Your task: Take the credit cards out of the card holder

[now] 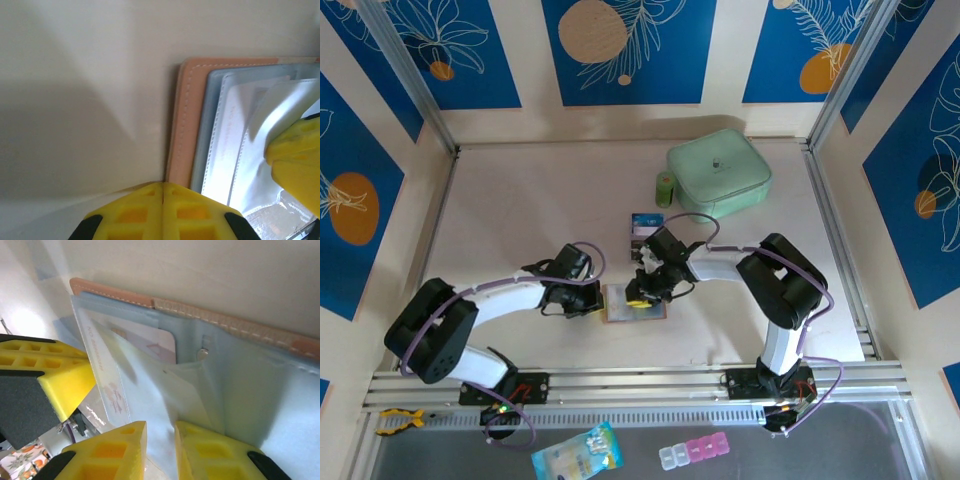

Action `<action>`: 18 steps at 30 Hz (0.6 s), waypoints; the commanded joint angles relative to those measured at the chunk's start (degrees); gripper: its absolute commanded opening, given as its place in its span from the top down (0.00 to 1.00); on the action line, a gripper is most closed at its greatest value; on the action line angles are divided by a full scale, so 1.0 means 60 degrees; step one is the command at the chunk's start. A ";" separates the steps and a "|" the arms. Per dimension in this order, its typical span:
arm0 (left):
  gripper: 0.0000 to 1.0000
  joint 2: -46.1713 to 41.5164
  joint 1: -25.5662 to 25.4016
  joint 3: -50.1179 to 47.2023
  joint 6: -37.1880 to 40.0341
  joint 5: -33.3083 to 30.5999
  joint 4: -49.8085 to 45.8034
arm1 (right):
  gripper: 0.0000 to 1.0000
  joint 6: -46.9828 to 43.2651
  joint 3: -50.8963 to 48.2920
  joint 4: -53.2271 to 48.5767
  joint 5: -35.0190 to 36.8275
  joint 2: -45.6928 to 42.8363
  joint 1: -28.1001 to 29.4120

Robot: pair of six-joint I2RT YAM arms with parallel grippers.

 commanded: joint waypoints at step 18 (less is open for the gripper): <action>0.82 -0.0356 -0.0019 0.0684 -0.0727 0.0622 0.0486 | 0.79 0.0328 -0.1322 0.1981 -0.1550 0.0262 -0.0798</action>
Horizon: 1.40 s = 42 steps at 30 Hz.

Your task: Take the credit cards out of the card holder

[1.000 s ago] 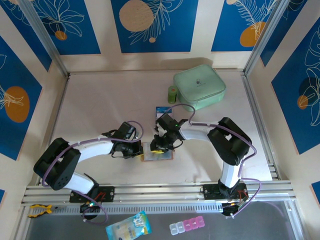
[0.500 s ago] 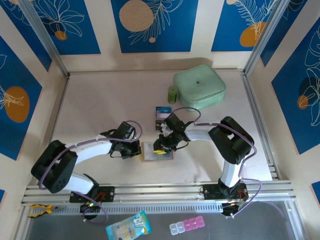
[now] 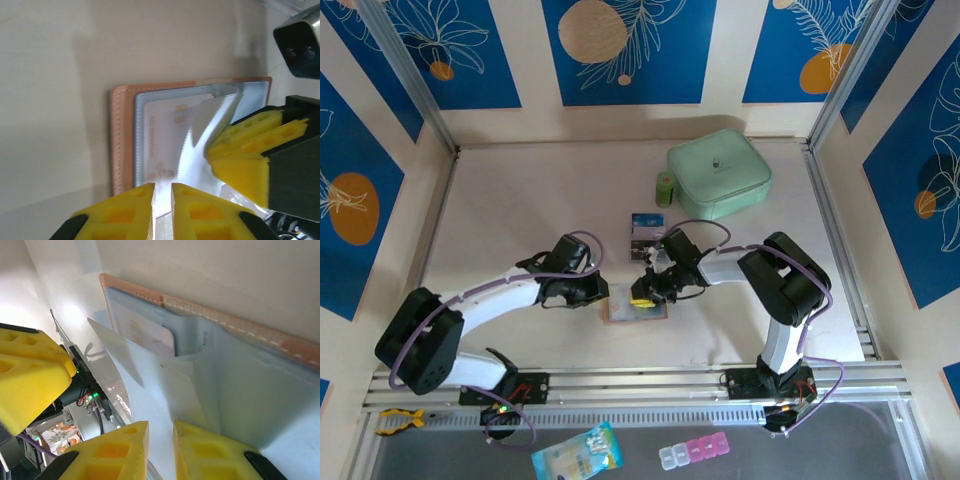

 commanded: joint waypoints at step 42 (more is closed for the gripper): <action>0.78 0.1198 -0.0445 -0.0425 -0.1374 0.1520 0.2664 | 0.74 -0.0067 0.0057 -0.1220 0.0929 -0.1617 0.0048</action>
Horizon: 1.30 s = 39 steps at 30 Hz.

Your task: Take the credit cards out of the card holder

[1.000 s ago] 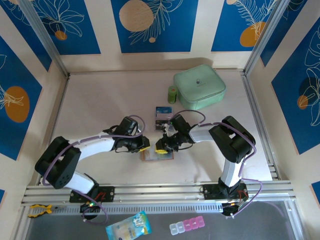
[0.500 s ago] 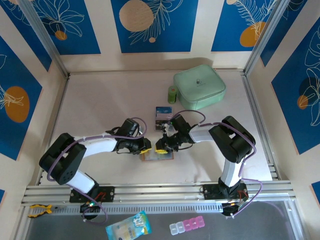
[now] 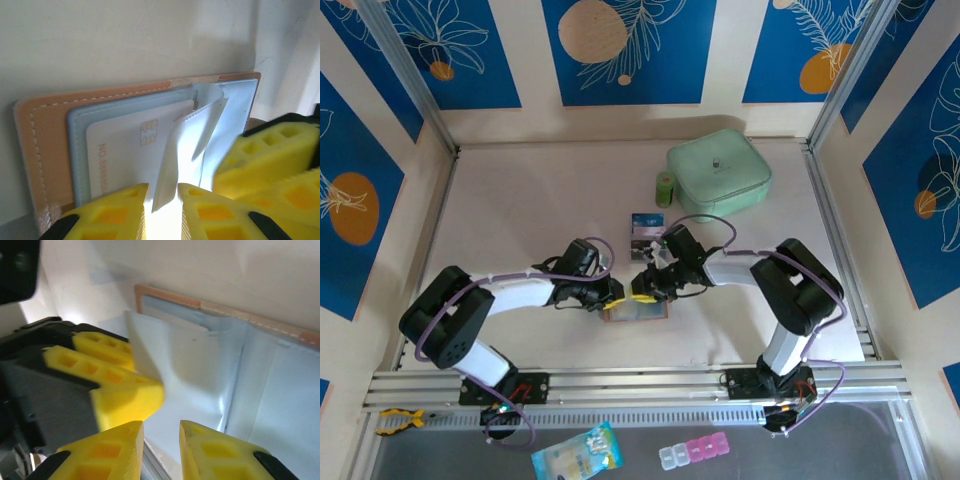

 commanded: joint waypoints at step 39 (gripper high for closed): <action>0.55 0.1549 -0.1301 0.2208 -0.0321 0.0444 0.0304 | 0.73 -0.0901 -0.0492 -0.2773 0.0974 -0.3219 -0.1207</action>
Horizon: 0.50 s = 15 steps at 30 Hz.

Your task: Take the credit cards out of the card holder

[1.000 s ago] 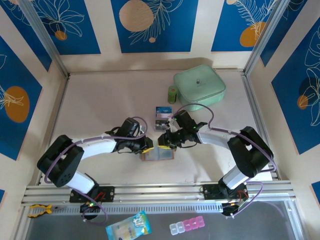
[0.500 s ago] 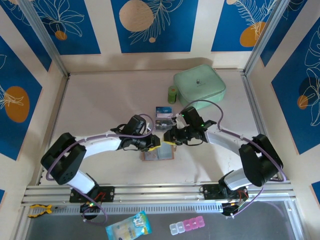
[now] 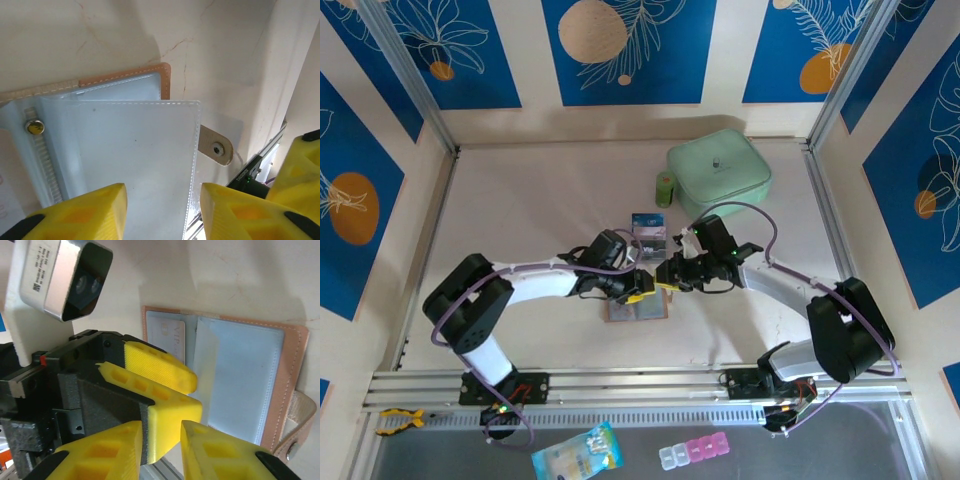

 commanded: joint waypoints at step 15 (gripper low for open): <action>0.54 0.0807 -0.0156 0.0185 -0.0008 0.0314 0.0521 | 0.73 -0.0129 -0.0183 -0.0329 -0.0124 -0.0277 -0.0067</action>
